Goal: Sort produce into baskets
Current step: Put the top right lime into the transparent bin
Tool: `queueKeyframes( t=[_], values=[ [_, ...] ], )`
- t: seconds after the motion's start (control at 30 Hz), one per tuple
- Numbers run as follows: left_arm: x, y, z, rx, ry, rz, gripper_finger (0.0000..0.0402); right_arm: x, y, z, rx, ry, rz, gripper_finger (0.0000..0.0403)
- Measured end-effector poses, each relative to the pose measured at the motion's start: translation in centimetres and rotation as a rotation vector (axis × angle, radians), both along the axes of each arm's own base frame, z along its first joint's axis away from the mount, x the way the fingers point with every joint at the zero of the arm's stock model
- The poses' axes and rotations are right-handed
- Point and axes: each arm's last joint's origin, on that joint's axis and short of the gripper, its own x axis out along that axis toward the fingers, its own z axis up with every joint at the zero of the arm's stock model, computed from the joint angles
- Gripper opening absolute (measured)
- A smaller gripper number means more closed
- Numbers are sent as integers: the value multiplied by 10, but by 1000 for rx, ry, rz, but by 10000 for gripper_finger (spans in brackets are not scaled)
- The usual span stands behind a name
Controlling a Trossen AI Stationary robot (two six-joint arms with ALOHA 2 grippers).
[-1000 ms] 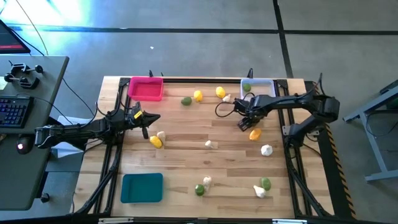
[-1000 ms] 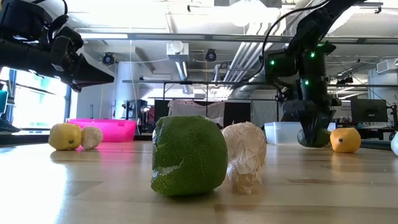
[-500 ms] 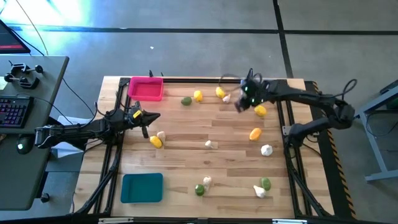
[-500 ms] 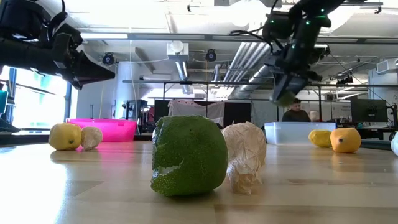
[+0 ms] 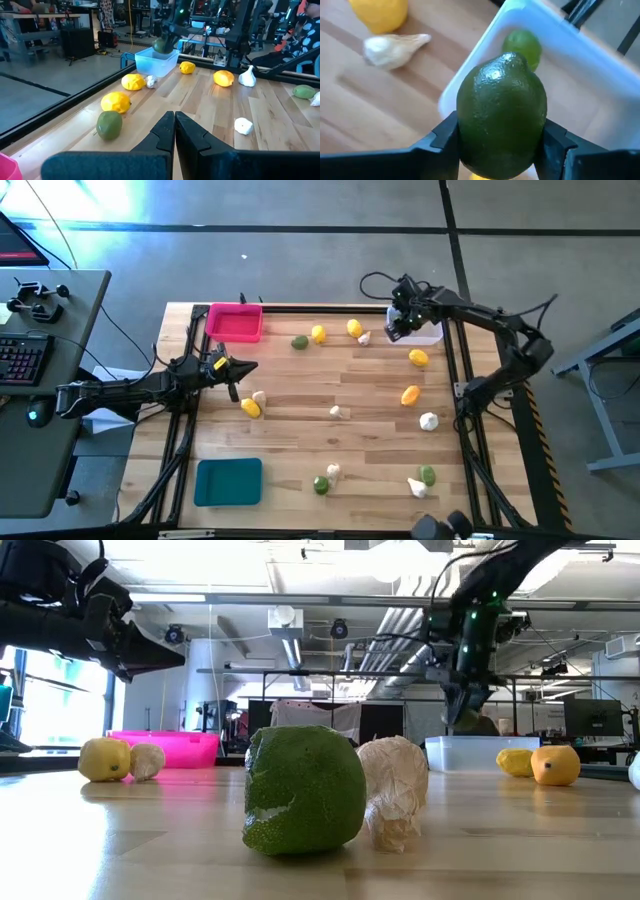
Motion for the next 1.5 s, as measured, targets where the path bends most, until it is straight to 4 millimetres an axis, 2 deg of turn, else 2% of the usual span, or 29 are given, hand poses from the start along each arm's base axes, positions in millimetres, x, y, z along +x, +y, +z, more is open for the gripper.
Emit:
queueKeyframes(
  t=[0.17, 0.3, 0.43, 0.73, 1.17, 1.5],
  values=[
    [0, 0, 0, 0, 0, 0, 0, -5, -17, -7, -39, 39, 151, 165],
    [0, 0, 0, 0, 0, 0, 0, -7, -24, -12, -45, 67, 343, 165],
    [0, 0, 0, 0, 0, 0, 0, -7, -28, -19, -44, 109, 446, 165],
    [0, 0, 0, 0, 0, 0, 0, -11, -35, -37, 27, 184, 536, 165],
    [0, 0, 0, 0, 0, 0, 0, -9, -38, -52, 62, 234, 670, 167],
    [0, 0, 0, -1, -1, 1, 0, -9, -38, -52, 55, 247, 744, 223]
  ],
)
